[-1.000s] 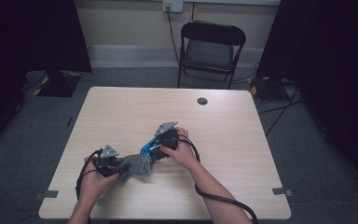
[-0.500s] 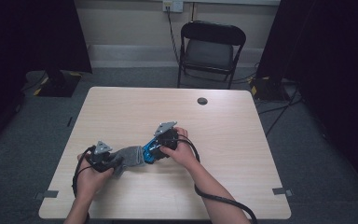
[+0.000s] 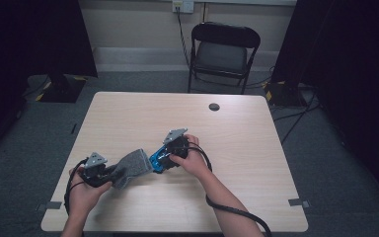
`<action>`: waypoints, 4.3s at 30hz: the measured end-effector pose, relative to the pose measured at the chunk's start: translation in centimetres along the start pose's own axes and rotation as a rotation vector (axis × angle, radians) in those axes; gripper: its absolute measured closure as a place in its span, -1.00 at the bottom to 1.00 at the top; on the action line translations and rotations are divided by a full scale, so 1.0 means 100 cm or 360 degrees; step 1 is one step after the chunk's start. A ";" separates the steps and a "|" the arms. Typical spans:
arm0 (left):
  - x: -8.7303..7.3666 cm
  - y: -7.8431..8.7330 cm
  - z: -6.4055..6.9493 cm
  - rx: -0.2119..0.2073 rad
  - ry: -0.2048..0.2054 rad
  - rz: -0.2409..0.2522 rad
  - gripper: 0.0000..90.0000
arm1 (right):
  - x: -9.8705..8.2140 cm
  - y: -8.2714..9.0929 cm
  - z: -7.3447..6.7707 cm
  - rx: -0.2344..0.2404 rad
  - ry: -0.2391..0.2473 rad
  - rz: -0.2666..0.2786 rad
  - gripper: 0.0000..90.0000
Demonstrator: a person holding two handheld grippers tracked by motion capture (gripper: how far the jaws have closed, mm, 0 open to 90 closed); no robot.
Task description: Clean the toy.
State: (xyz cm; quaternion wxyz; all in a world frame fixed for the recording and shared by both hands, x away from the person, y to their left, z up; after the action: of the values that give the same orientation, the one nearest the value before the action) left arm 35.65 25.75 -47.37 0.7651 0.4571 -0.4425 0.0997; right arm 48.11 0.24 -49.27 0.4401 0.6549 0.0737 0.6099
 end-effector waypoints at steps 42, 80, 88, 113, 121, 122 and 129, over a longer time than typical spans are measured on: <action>-0.004 -0.027 0.070 -0.0628 -0.0205 -0.0231 0.64 | 0.002 0.000 0.001 -0.0001 -0.0004 -0.0026 -0.75; 0.004 -0.036 0.019 -0.0023 -0.0105 -0.0255 0.60 | 0.000 0.000 0.001 -0.0005 -0.0006 -0.0001 -0.75; 0.004 -0.034 0.011 0.0030 -0.0081 -0.0242 0.60 | 0.000 0.000 0.000 -0.0008 -0.0009 0.0000 -0.75; 0.003 -0.024 -0.003 0.0197 0.0023 -0.0203 0.59 | 0.000 0.000 0.000 -0.0011 -0.0011 0.0006 -0.75; 0.005 -0.017 -0.002 0.0161 0.0036 -0.0056 0.13 | 0.000 0.000 0.000 -0.0010 -0.0009 0.0007 -0.75; 0.008 -0.017 -0.002 0.0146 0.0034 -0.0010 0.09 | 0.000 0.000 0.000 -0.0011 -0.0009 0.0008 -0.75; 0.001 -0.037 -0.006 0.0122 0.0051 -0.0035 0.01 | 0.000 0.000 0.000 -0.0012 -0.0012 0.0008 -0.75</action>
State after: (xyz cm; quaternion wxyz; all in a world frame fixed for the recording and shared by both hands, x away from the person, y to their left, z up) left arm 38.13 24.13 -49.68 0.7551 0.4891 -0.4210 0.1156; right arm 48.11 0.24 -49.31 0.4413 0.6556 0.0681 0.6089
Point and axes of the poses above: each handheld gripper's, and its own axes: y roughly backward along the jaws, x roughly out of its top, z roughly to its right, the point moved 2 cm from there along -y, roughly forward along the jaws, and after that the axes turned 6 degrees about -x, right-handed, at the moved point
